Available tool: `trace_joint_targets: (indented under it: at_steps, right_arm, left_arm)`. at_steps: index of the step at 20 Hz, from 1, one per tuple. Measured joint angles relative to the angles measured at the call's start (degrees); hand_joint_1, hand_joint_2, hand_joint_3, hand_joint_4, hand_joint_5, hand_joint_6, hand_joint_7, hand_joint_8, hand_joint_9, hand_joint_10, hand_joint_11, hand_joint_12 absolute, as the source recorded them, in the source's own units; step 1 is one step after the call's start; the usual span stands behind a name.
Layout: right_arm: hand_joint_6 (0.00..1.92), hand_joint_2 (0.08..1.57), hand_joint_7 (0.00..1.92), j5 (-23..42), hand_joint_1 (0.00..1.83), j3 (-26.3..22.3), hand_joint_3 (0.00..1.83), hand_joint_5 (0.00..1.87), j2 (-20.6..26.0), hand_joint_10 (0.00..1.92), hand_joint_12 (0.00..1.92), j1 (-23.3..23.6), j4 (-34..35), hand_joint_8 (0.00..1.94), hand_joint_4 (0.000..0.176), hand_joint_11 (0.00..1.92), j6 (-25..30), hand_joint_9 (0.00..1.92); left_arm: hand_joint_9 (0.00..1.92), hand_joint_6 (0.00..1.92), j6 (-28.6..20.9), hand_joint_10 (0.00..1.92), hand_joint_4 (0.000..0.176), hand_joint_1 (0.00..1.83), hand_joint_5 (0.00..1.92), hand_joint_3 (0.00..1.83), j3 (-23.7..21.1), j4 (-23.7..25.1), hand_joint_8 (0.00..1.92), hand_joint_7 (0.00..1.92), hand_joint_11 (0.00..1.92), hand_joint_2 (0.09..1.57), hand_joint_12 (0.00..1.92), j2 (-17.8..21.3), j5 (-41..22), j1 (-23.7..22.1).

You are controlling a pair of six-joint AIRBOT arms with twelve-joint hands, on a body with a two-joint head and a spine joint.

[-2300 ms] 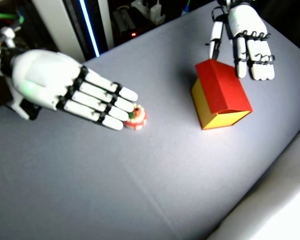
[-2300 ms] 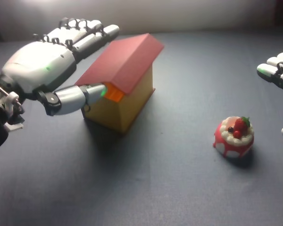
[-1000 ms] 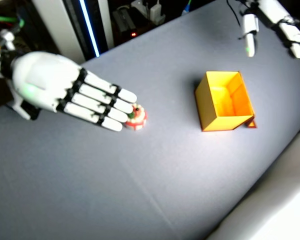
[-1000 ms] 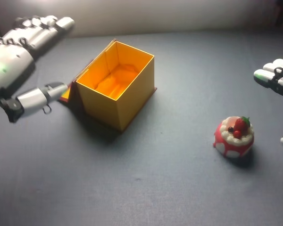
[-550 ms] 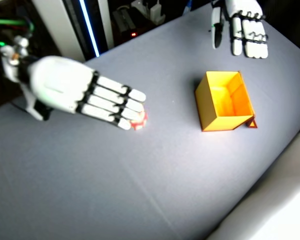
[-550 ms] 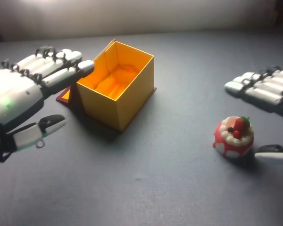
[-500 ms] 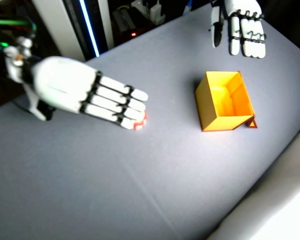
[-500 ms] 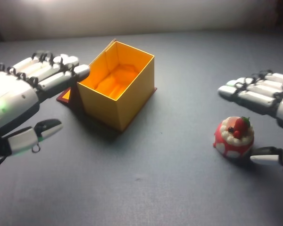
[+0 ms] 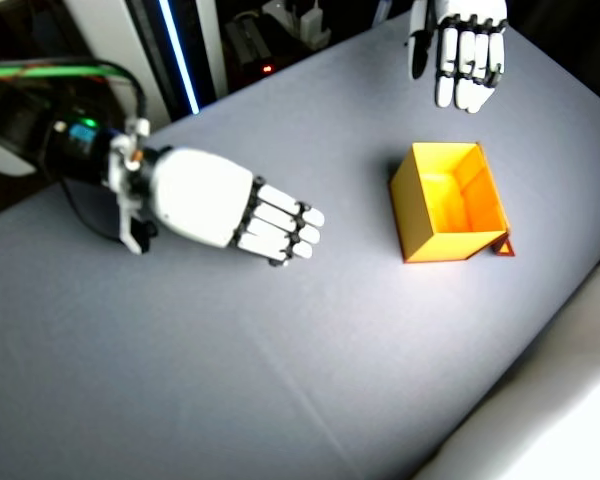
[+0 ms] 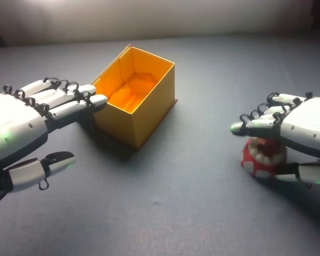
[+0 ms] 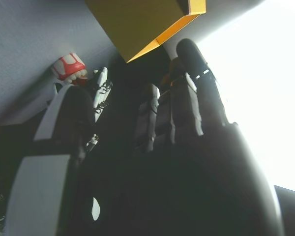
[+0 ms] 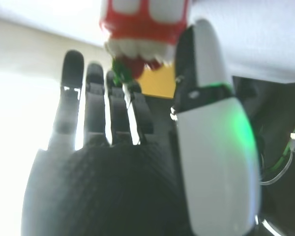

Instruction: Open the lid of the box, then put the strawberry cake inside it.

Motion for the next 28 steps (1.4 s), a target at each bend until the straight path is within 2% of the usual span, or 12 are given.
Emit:
trace_joint_targets:
  at_steps: [5, 6, 10, 12, 15, 17, 18, 19, 21, 22, 24, 28]
  right_arm:
    - [1.12, 1.23, 0.82, -1.5, 1.22, 0.3, 0.0, 0.75, 0.1, 1.8, 1.92, 2.2, -1.0, 1.55, 0.0, 0.84, 0.2, 0.84]
    - [1.14, 1.24, 0.8, -1.4, 1.22, 0.2, 0.0, 0.73, 0.3, 1.86, 1.92, 3.1, -1.8, 1.58, 0.0, 0.95, 0.7, 0.89]
    - [1.18, 1.27, 0.74, 0.5, 1.2, 0.0, 0.01, 0.68, 0.6, 1.92, 1.92, 7.7, -5.6, 1.69, 0.0, 1.13, 2.4, 1.01]
    - [1.2, 1.26, 0.78, 0.9, 1.21, 0.3, 0.0, 0.68, 0.6, 1.7, 1.92, 10.4, -7.0, 1.6, 0.0, 0.82, 2.6, 0.83]
    - [1.27, 1.26, 0.7, 0.5, 1.29, 2.0, 0.01, 0.67, 0.0, 1.72, 1.92, 13.9, -7.8, 1.5, 0.0, 0.64, 2.6, 0.71]
    - [1.48, 1.31, 0.61, -0.6, 1.29, 3.3, 0.01, 0.57, -0.5, 1.75, 1.91, 17.3, -8.6, 1.54, 0.0, 0.47, 2.6, 0.63]
    - [1.43, 1.28, 0.67, -1.2, 1.31, 4.8, 0.0, 0.59, -2.0, 1.67, 1.84, 19.6, -8.3, 1.46, 0.0, 0.57, 2.6, 0.7]
    - [1.43, 1.28, 0.67, -1.4, 1.31, 5.3, 0.0, 0.59, -2.6, 1.67, 1.84, 20.5, -8.2, 1.46, 0.0, 0.57, 2.5, 0.7]
    - [1.44, 1.27, 0.61, -2.1, 1.32, 7.0, 0.0, 0.69, -5.0, 1.64, 1.8, 23.0, -9.1, 1.43, 0.0, 0.44, 2.6, 0.63]
    - [1.42, 1.26, 0.67, -3.1, 1.33, 7.7, 0.0, 0.66, -6.3, 1.6, 1.76, 24.1, -9.7, 1.4, 0.0, 0.47, 2.6, 0.68]
    - [1.24, 1.23, 0.72, -5.1, 1.33, 9.1, 0.0, 0.71, -9.0, 1.55, 1.79, 26.2, -11.3, 1.39, 0.0, 0.61, 2.6, 0.77]
    - [1.3, 1.23, 0.73, -7.6, 1.34, 14.0, 0.0, 0.73, -15.1, 1.54, 1.71, 28.6, -12.0, 1.33, 0.0, 0.55, 2.6, 0.74]
  left_arm:
    - [0.18, 0.01, -0.2, 0.04, 0.014, 0.6, 0.09, 0.0, -0.1, 0.4, 0.0, 0.08, 0.0, 1.49, 1.25, 0.0, -0.5, 0.3]
    - [0.16, 0.0, -0.3, 0.03, 0.035, 0.57, 0.06, 0.0, -0.2, 0.4, 0.0, 0.05, 0.0, 1.5, 1.22, 0.0, -0.7, 0.3]
    - [0.19, 0.02, -0.7, 0.04, 0.008, 0.6, 0.1, 0.0, -0.7, 0.5, 0.01, 0.09, 0.0, 1.48, 1.24, 0.2, -0.8, 1.8]
    - [0.11, 0.0, -0.8, 0.01, 0.049, 0.62, 0.08, 0.0, -1.4, 0.9, 0.0, 0.04, 0.0, 1.47, 0.97, 0.8, -0.8, 2.6]
    - [0.11, 0.01, -1.5, 0.0, 0.065, 0.67, 0.11, 0.0, -1.6, 1.1, 0.0, 0.03, 0.0, 1.45, 0.92, 1.1, -1.3, 3.3]
    - [0.13, 0.0, -1.8, 0.01, 0.068, 0.59, 0.1, 0.0, -1.7, 1.9, 0.0, 0.03, 0.0, 1.46, 1.02, 1.1, -1.1, 3.3]
    - [0.16, 0.01, -1.9, 0.02, 0.033, 0.59, 0.14, 0.0, -1.7, 1.9, 0.0, 0.05, 0.0, 1.45, 1.12, 1.1, -1.2, 3.3]
    - [0.16, 0.01, -1.9, 0.02, 0.033, 0.59, 0.14, 0.0, -1.7, 1.9, 0.0, 0.05, 0.0, 1.45, 1.12, 1.1, -1.2, 3.3]
    - [0.15, 0.0, -2.1, 0.01, 0.089, 0.66, 0.11, 0.0, -1.7, 2.2, 0.0, 0.04, 0.0, 1.44, 1.14, 1.1, -1.2, 3.3]
    - [0.14, 0.0, -2.4, 0.01, 0.092, 0.68, 0.1, 0.0, -1.6, 2.2, 0.0, 0.03, 0.0, 1.44, 1.11, 1.0, -1.2, 3.3]
    - [0.14, 0.01, -2.7, 0.01, 0.061, 0.69, 0.12, 0.0, -1.4, 2.3, 0.0, 0.04, 0.0, 1.44, 1.04, 0.7, -1.2, 3.3]
    - [0.11, 0.0, -3.8, 0.0, 0.069, 0.66, 0.09, 0.0, -0.5, 2.8, 0.0, 0.02, 0.0, 1.45, 0.96, -0.2, -0.8, 3.3]
